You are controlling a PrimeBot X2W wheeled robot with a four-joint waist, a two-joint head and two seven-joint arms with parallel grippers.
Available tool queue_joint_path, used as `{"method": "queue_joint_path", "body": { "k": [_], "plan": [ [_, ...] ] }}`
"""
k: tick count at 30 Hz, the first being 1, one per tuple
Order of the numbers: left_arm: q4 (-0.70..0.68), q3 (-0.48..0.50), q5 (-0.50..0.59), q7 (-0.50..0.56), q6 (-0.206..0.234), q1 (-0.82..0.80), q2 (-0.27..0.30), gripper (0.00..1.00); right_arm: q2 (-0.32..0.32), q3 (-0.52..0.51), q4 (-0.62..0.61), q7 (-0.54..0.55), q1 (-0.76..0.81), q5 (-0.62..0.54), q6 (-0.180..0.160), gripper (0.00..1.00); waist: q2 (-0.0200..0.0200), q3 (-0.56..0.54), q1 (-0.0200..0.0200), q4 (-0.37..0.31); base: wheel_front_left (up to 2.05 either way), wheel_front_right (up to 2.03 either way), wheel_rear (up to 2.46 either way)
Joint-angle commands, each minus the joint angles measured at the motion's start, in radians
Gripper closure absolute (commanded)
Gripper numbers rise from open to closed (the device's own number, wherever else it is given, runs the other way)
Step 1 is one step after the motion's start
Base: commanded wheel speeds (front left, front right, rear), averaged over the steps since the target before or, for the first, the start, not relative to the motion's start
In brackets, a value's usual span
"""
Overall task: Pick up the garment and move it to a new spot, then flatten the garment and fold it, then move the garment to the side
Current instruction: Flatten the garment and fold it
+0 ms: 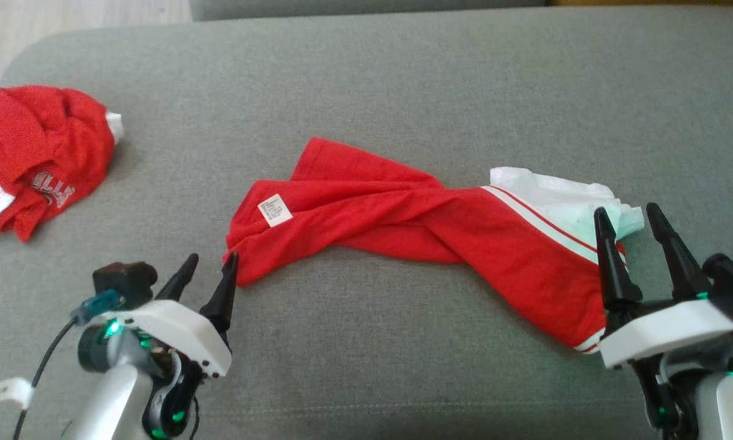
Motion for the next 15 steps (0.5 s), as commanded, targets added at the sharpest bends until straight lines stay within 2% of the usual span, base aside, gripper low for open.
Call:
{"method": "queue_joint_path", "body": {
  "k": [1,8,9,11,15],
  "plan": [
    [0.029,0.033,-0.016,-0.005,-0.021,-0.071,0.006,0.00,-0.008,0.027,-0.039,-0.013,-0.045,0.009,-0.001,0.00,0.0000,0.014,0.0000,-0.011,0.00,0.00,0.00],
    [0.155,0.028,-0.038,-0.033,-0.067,-0.120,-0.017,0.00,-0.007,0.023,-0.034,-0.019,-0.053,0.009,-0.001,0.00,0.0000,0.029,0.0000,-0.022,0.00,0.00,0.00],
    [0.170,0.028,-0.043,-0.034,-0.074,-0.126,-0.020,0.20,-0.007,0.022,-0.032,-0.020,-0.053,0.009,-0.001,0.00,0.0000,0.031,0.0000,-0.022,0.00,0.00,0.00],
    [0.191,0.028,-0.048,-0.042,-0.085,-0.136,-0.023,0.99,-0.007,0.020,-0.029,-0.022,-0.056,0.010,-0.001,0.00,0.0000,0.034,0.0000,-0.023,0.00,0.00,0.00],
    [0.223,0.025,-0.054,-0.053,-0.101,-0.151,-0.025,1.00,-0.006,0.013,-0.027,-0.025,-0.061,0.010,-0.001,0.00,0.0000,0.037,0.0000,-0.024,0.00,0.00,0.00]
  ]
}}
